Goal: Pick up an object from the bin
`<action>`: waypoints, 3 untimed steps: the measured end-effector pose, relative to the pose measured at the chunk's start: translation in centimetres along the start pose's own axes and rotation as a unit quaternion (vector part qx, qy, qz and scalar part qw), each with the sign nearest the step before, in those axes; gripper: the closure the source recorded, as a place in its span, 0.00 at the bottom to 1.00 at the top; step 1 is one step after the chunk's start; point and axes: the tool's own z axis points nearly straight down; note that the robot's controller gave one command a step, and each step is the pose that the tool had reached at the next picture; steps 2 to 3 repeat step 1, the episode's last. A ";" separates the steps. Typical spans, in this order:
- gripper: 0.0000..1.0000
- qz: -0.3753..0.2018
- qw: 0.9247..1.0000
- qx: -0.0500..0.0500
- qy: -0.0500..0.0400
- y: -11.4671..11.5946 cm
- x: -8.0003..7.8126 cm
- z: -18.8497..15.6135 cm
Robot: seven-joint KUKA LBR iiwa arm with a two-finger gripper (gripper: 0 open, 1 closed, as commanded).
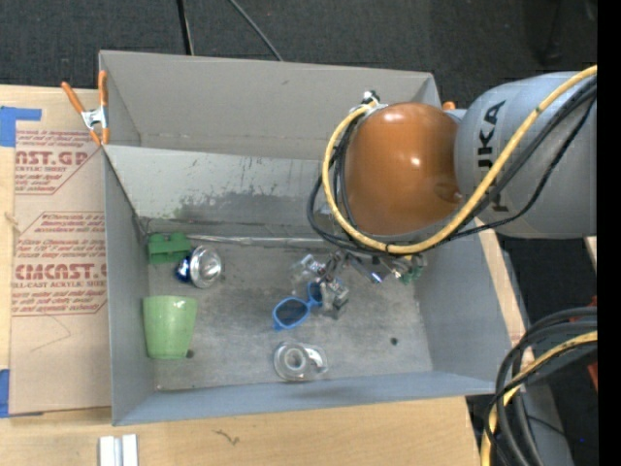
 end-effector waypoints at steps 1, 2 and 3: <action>1.00 -0.017 1.000 0.001 -0.002 2.4 1.0 -8.2; 1.00 -0.017 1.000 0.001 -0.002 2.4 1.0 -8.2; 1.00 -0.017 1.000 0.001 -0.002 2.4 1.0 -8.2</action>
Offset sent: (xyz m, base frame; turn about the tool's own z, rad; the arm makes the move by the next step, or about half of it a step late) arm -0.0244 0.0096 0.0780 -0.0337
